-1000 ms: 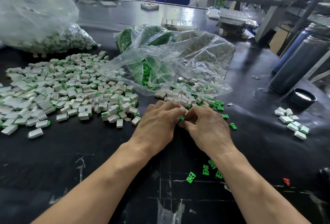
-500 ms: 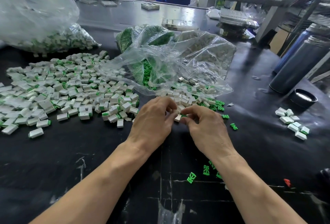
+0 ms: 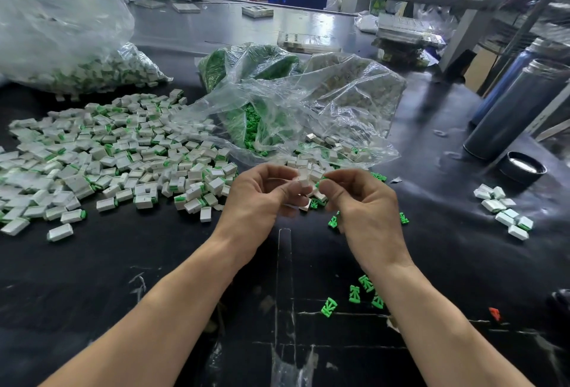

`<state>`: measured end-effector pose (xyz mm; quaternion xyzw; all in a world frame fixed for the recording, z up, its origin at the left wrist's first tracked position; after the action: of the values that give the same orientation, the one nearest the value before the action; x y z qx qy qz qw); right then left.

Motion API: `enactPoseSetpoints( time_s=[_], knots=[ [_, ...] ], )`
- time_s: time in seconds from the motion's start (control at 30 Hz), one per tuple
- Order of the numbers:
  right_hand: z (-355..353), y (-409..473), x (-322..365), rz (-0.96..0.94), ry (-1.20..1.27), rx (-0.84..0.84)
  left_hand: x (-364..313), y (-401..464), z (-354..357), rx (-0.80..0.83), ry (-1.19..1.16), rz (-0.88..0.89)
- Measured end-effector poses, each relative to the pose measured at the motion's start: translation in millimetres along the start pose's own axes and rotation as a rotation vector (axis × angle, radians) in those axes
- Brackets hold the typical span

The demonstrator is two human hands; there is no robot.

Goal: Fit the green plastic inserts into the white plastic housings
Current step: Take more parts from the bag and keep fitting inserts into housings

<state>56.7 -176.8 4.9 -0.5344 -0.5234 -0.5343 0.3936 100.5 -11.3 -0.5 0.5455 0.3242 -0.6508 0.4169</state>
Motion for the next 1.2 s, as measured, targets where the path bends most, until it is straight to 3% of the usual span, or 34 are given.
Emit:
enactPoseSetpoints(
  time_s=[0.17,0.7,0.9,1.1,1.2],
  knots=[
    [1.0,0.6,-2.2,0.026,0.201,0.018,3.1,-1.0,7.3,0.052,-0.066,-0.045],
    [1.9,-1.7,0.0,-0.006,0.121,0.041,6.5,-3.0,15.2,0.148,0.145,-0.042],
    [4.1,-1.6,5.3,-0.042,-0.008,0.122,5.9,-3.8,9.8,0.106,0.213,-0.032],
    [4.2,-3.5,11.0,-0.075,-0.383,0.175,2.0,-4.3,5.1,0.093,0.333,0.010],
    [5.1,-6.0,15.0,-0.105,-0.454,0.179,0.5,-5.5,3.6,0.107,0.403,0.024]
  ],
)
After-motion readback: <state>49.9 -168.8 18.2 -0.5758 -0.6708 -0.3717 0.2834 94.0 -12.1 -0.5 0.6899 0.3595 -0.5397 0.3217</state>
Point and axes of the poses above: each hand's wrist, its own y-axis towards the middle knuckle, its own z-axis out of the palm, x = y × z, the point moved 6 cm from there along y, towards the middle knuckle, and after that the axes turned 13 degrees about x, right-handed, at the moved point
